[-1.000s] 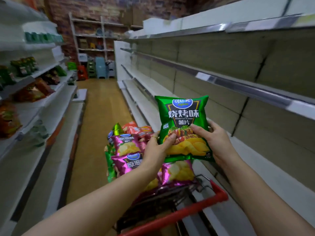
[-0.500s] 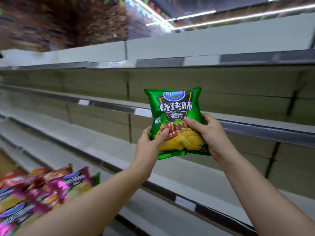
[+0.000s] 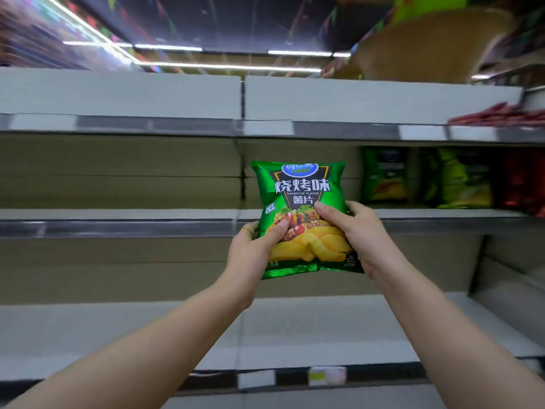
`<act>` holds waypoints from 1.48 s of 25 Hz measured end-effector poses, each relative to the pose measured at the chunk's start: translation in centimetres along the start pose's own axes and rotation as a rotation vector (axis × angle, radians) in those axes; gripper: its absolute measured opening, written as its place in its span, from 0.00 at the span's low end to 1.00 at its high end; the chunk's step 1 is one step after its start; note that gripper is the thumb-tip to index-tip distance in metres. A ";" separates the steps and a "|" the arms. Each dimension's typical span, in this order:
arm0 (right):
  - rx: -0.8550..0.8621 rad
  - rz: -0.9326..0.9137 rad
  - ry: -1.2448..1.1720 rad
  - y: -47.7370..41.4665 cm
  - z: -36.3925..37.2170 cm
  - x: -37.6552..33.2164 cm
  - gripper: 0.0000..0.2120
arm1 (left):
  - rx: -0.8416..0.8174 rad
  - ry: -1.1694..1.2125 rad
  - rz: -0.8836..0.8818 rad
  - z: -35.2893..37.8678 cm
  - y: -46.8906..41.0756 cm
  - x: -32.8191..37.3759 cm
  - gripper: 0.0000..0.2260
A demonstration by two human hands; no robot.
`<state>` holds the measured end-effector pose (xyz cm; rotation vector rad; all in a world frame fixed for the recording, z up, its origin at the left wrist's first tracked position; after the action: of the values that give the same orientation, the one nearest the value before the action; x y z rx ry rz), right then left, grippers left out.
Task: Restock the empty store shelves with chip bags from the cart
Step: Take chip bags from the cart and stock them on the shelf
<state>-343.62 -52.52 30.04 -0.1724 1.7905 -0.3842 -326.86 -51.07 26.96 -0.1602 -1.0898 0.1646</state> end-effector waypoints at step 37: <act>-0.272 0.203 0.164 -34.0 -26.4 14.8 0.34 | -0.206 -0.169 -0.237 30.4 -30.6 -13.6 0.22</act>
<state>-375.73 -84.59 33.90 -0.1506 1.9975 -0.0078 -358.44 -82.37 35.39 -0.2025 -1.2844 -0.1495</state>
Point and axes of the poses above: each hand's wrist, its own y-axis away from the middle knuckle, its own z-axis out of the palm, x = y × z, the point moved 2 cm from there along -y, towards the middle knuckle, and after that the axes turned 15 degrees about y, right-handed, at the moved point
